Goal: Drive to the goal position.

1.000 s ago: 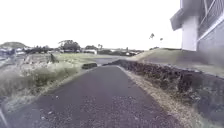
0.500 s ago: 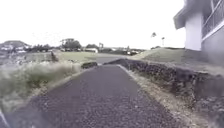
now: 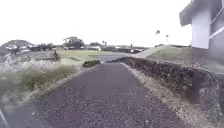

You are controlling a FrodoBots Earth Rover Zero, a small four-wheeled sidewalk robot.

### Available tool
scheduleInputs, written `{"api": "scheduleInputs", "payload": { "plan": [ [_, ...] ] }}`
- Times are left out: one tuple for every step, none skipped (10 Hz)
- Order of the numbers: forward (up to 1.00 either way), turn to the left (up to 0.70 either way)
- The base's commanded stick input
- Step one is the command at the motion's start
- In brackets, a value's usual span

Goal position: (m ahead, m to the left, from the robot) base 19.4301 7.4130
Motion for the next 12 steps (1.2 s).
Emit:
{"api": "scheduleInputs", "payload": {
  "plan": [
    [0.7,0.07],
    [0.7,0.13],
    [0.7,0.13],
    [0.7,0.08],
    [0.7,0.0],
    [0.7,0.0],
    [0.7,0.0],
    [0.7,0.0],
    [0.7,0.0],
    [0.7,0.0],
    [0.7,0.0],
    [0.7,0.0]
  ]
}}
